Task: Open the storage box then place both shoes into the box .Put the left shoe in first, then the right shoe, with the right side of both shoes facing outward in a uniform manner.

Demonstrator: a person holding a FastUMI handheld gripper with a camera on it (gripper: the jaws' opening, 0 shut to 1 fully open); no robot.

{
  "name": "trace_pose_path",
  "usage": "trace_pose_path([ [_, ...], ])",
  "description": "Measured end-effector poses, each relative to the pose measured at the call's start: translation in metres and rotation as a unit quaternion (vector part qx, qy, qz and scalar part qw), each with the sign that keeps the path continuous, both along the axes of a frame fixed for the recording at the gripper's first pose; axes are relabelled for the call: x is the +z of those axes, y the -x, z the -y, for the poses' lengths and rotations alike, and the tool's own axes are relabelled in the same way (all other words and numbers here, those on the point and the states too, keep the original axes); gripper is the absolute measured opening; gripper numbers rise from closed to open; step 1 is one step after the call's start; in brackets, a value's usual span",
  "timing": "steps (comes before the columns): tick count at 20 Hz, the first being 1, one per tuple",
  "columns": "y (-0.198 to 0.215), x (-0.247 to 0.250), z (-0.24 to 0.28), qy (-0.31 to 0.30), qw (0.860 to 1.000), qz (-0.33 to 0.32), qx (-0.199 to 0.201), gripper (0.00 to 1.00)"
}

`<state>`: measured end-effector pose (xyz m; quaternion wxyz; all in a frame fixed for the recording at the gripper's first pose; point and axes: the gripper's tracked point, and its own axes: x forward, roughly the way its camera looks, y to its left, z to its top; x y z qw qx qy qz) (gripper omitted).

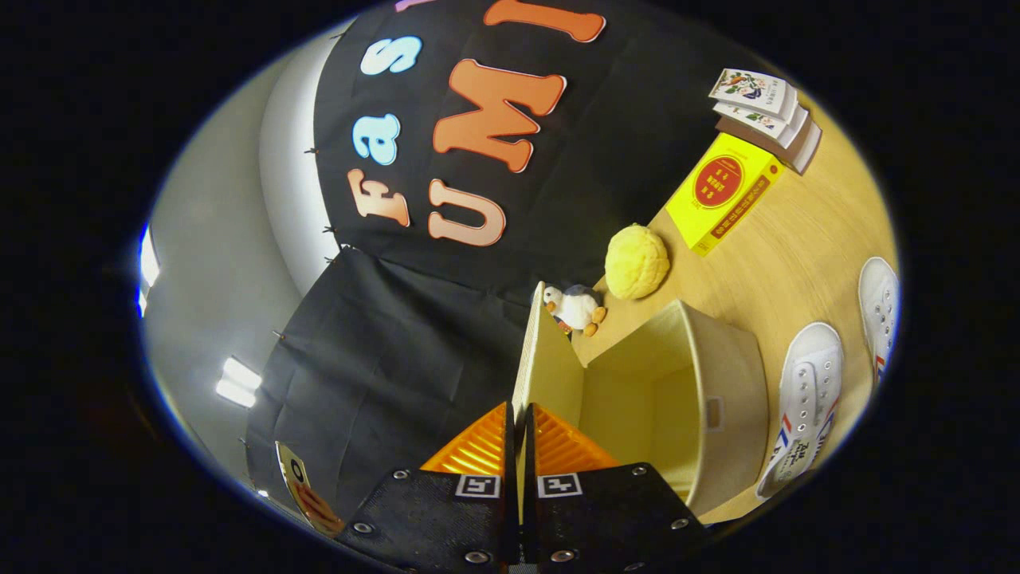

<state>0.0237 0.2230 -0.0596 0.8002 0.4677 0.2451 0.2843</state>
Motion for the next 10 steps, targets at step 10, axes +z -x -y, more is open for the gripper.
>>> trace_pose_path([
  [10,-0.008,0.036,-0.097,0.032,0.998,0.043,0.029,0.03],
])
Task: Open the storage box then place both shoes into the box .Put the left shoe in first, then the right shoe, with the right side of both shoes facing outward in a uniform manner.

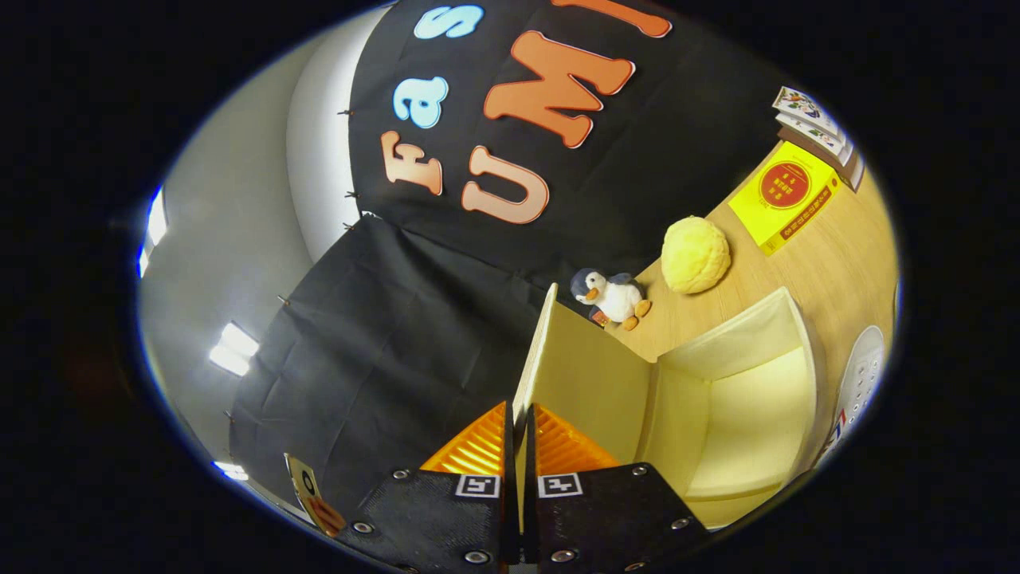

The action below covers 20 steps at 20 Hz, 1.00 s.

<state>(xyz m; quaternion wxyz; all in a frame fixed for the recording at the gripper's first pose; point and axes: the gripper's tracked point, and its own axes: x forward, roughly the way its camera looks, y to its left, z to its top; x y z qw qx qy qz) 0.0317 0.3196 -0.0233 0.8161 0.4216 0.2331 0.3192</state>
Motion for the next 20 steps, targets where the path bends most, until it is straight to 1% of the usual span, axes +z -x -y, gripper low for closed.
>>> trace_pose_path([
  [2,0.003,0.001,-0.02,0.006,1.0,0.002,0.007,0.05],
  [3,0.002,-0.005,-0.026,0.026,1.0,0.004,0.005,0.08],
  [4,0.003,-0.01,-0.035,0.045,0.999,0.004,0.01,0.24],
  [5,0.007,-0.014,-0.041,0.053,0.998,0.004,0.016,0.44],
  [7,0.009,-0.016,-0.048,0.058,0.998,0.001,0.014,0.83],
  [8,0.007,-0.018,-0.046,0.061,0.998,0.001,0.007,0.95],
  [10,0.004,-0.021,-0.038,0.069,0.998,0.002,-0.009,0.97],
  [15,-0.001,-0.031,-0.003,0.109,0.993,0.007,-0.052,0.97],
  [20,-0.008,-0.044,0.045,0.167,0.98,0.012,-0.107,0.97],
])
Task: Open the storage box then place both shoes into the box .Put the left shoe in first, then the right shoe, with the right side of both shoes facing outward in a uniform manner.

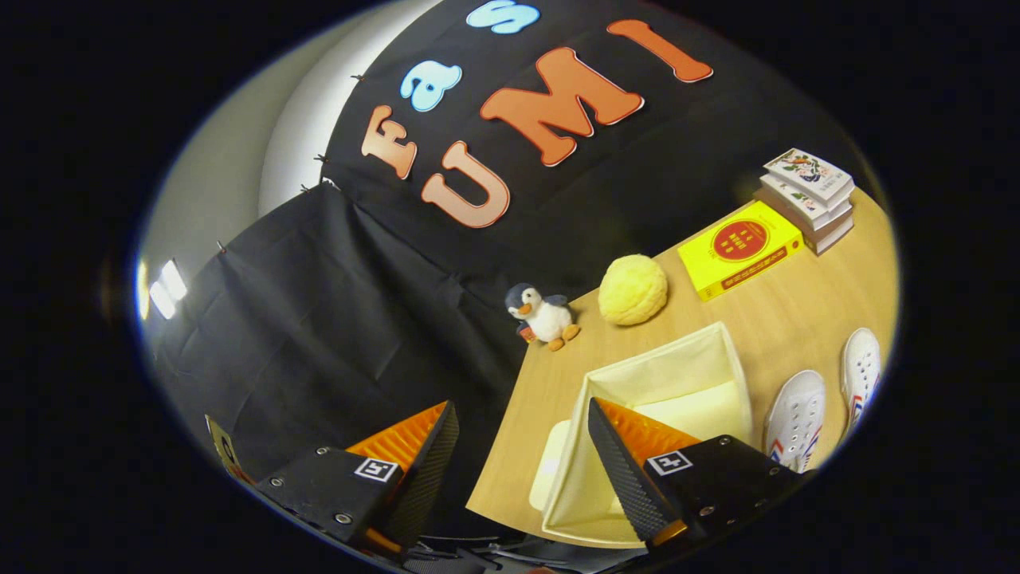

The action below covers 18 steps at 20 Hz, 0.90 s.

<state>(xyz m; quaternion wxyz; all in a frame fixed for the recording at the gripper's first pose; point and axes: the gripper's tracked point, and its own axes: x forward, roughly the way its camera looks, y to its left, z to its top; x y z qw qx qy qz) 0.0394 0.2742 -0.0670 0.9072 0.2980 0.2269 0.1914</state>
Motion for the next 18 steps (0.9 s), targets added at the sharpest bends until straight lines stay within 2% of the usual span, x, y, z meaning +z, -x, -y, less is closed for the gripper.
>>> trace_pose_path([
  [8,-0.003,-0.023,0.077,0.065,0.995,-0.006,-0.071,0.98],
  [18,0.009,-0.093,0.184,0.165,0.974,-0.054,-0.145,0.98],
])
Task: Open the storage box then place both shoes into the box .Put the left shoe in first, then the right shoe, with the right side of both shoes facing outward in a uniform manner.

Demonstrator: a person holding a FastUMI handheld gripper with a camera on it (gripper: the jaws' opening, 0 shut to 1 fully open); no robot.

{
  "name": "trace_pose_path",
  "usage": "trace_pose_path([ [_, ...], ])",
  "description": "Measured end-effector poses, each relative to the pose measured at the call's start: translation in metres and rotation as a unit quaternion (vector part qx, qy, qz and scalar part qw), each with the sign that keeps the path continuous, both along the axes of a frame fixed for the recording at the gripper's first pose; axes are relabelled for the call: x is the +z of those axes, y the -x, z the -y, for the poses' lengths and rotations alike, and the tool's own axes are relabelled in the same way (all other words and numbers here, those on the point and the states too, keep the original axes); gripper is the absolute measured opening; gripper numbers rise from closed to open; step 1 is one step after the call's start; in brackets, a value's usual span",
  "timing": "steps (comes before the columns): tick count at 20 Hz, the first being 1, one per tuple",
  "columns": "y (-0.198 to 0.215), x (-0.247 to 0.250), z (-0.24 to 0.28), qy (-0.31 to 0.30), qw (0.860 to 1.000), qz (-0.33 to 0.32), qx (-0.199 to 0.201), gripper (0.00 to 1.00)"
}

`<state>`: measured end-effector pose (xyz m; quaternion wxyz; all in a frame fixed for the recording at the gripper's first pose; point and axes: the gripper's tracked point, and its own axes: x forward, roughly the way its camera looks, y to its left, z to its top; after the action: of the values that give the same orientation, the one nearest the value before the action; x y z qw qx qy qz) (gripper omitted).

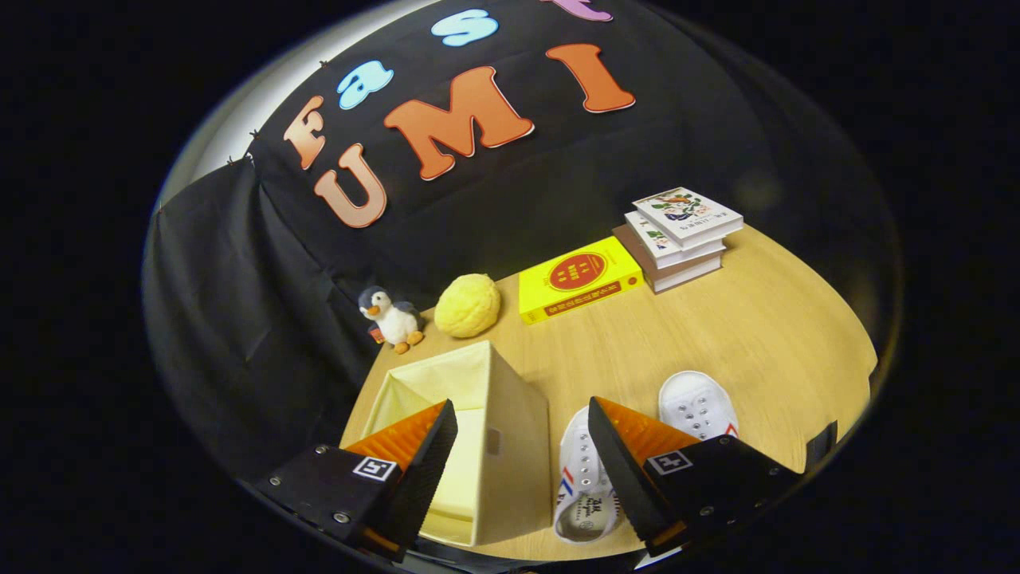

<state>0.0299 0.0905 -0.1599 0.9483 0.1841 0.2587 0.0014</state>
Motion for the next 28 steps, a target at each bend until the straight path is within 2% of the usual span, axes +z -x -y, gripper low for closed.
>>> trace_pose_path([
  [4,0.014,-0.045,0.023,0.044,0.998,-0.052,-0.007,0.95],
  [8,0.032,-0.094,0.031,0.084,0.989,-0.118,0.007,0.79],
  [14,0.056,-0.147,0.027,0.112,0.973,-0.196,0.048,0.64],
  [19,0.058,-0.168,0.019,0.109,0.965,-0.228,0.065,0.48],
  [24,0.054,-0.178,0.009,0.111,0.958,-0.252,0.082,0.22],
  [28,0.055,-0.18,0.008,0.093,0.96,-0.253,0.081,0.21],
])
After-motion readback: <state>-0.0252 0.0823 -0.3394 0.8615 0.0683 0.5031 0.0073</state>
